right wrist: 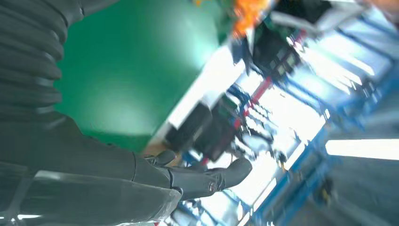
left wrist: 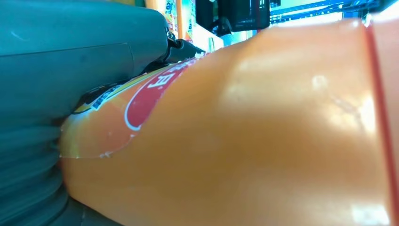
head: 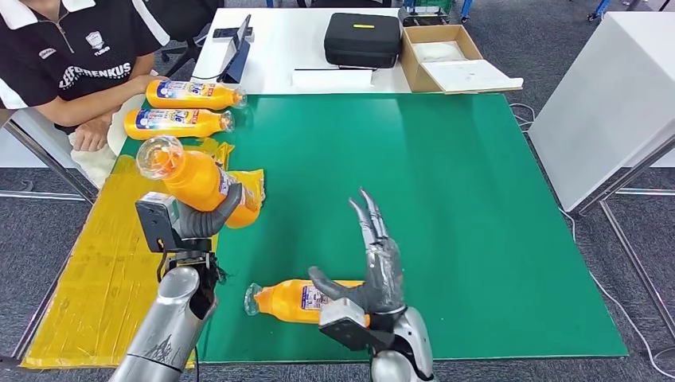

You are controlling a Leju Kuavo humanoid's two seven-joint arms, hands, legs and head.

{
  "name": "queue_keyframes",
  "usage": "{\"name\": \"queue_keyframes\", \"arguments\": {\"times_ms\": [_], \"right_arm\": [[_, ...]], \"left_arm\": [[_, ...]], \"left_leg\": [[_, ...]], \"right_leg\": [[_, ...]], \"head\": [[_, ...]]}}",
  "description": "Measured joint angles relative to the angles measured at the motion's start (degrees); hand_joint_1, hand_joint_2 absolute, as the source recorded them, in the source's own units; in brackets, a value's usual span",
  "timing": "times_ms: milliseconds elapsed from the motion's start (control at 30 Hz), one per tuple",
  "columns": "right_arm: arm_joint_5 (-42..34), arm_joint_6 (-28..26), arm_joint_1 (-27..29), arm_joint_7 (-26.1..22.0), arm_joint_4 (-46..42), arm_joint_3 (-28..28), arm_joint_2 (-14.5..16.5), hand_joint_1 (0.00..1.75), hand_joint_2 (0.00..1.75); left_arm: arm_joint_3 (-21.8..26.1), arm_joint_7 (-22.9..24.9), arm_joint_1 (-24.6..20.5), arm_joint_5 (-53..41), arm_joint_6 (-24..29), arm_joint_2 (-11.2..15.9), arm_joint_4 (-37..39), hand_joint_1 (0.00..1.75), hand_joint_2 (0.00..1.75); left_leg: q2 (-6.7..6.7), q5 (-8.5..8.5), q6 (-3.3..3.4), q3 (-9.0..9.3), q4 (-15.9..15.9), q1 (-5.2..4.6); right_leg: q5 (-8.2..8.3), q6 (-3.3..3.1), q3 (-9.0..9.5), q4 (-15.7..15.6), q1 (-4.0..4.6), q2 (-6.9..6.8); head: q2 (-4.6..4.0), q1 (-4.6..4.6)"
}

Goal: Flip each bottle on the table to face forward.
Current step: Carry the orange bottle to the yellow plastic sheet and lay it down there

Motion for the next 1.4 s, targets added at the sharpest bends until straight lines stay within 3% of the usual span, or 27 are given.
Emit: {"name": "queue_keyframes", "arguments": {"times_ms": [200, 367, 500, 667, 833, 900, 967, 1067, 1133, 1200, 1300, 1400], "right_arm": [[1.2, -3.7, 6.2, -1.0, -10.5, -2.3, -3.4, 0.0, 1.75], [2.4, -7.7, 8.8, -0.3, -15.7, -3.7, -6.3, 0.0, 1.75], [2.6, -8.4, 10.2, -0.5, -18.2, -4.5, -7.6, 0.0, 1.75], [2.9, -8.4, 11.0, -0.5, -19.7, -4.6, -8.3, 0.0, 1.75], [2.7, -8.4, 11.1, -0.6, -19.9, -4.6, -8.6, 0.0, 1.75], [2.4, -8.4, 11.1, -0.8, -19.9, -4.6, -8.8, 0.0, 1.75], [2.0, -8.4, 11.1, -1.1, -19.9, -4.6, -8.9, 0.0, 1.75], [1.3, -8.4, 10.9, -1.8, -19.9, -4.6, -9.1, 0.0, 1.75], [0.8, -8.4, 10.6, -2.2, -19.8, -4.5, -9.2, 0.0, 1.75], [0.5, -8.3, 10.1, -2.5, -19.6, -4.5, -9.3, 0.0, 1.75], [0.4, -7.7, 9.5, -2.6, -19.3, -4.3, -9.2, 0.0, 1.75], [0.4, -6.8, 9.0, -2.5, -19.0, -4.2, -8.7, 0.0, 1.75]], "left_arm": [[2.9, -1.9, 2.5, -1.9, 3.7, 0.9, -0.8, 1.75, 1.75], [5.4, -4.4, 5.1, -12.2, 16.2, 1.8, -2.7, 1.75, 1.75], [8.4, -3.6, 7.5, -31.1, 24.0, 2.2, -4.5, 1.75, 1.75], [17.9, -6.6, 8.5, -59.4, 25.0, -0.7, -7.8, 1.75, 1.75], [26.2, -6.8, 8.6, -76.0, 25.0, -4.3, -13.0, 1.75, 1.75], [27.1, -3.1, 8.9, -84.0, 25.0, -4.8, -15.1, 1.75, 1.75], [26.2, 3.7, 9.7, -89.0, 25.0, -4.0, -16.3, 1.75, 1.75], [20.7, 18.7, 11.0, -91.0, 25.0, 0.7, -16.0, 1.75, 1.75], [14.6, 30.3, 10.6, -91.3, 25.0, 4.8, -13.6, 1.75, 1.75], [7.3, 38.9, 9.8, -91.5, 25.0, 8.5, -10.3, 1.75, 1.75], [-0.6, 42.2, 8.9, -91.6, 25.0, 11.0, -5.2, 1.75, 1.75], [-3.5, 40.8, 7.9, -91.6, 25.0, 11.3, 0.0, 1.75, 1.75]], "left_leg": [[0.05, 0.01, 0.01, 0.07, 0.0, 0.0], [0.11, 0.01, 0.01, 0.08, 0.0, 0.02], [0.08, 0.01, 0.01, 0.1, 0.0, 0.02], [0.1, 0.01, 0.0, 0.1, 0.0, 0.01], [0.1, 0.02, 0.02, 0.14, 0.0, -0.02], [0.06, 0.03, 0.03, 0.14, 0.0, -0.01], [0.1, 0.03, 0.03, 0.14, 0.0, -0.01], [0.23, 0.02, 0.01, 0.17, 0.0, 0.02], [0.13, 0.02, -0.01, 0.17, 0.0, 0.06], [0.01, 0.04, -0.03, 0.17, 0.0, 0.11], [0.05, 0.07, -0.04, 0.16, 0.0, 0.12], [0.18, 0.08, -0.05, 0.15, 0.0, 0.11]], "right_leg": [[0.02, 0.0, 0.01, 0.0, 0.0, 0.03], [0.03, 0.0, 0.07, 0.0, 0.0, 0.06], [0.02, 0.0, 0.02, 0.0, 0.01, 0.05], [0.02, -0.01, 0.02, 0.0, 0.03, 0.06], [0.03, 0.0, 0.05, 0.0, 0.02, 0.05], [0.03, 0.0, 0.08, 0.0, 0.02, 0.04], [0.03, 0.0, 0.08, 0.0, 0.02, 0.06], [0.03, 0.0, -0.02, 0.0, 0.02, 0.15], [0.01, -0.02, -0.07, 0.0, 0.0, 0.08], [0.0, -0.04, -0.02, 0.0, 0.0, 0.0], [0.03, -0.03, 0.12, 0.0, 0.01, 0.02], [0.05, -0.03, 0.15, 0.0, 0.0, 0.08]], "head": [[0.01, -0.01], [0.01, -0.01], [0.0, -0.01], [0.0, -0.01], [0.0, -0.01], [0.0, -0.01], [0.0, -0.01], [0.0, -0.02], [0.01, -0.03], [0.01, -0.02], [0.0, -0.02], [0.0, 0.01]]}}
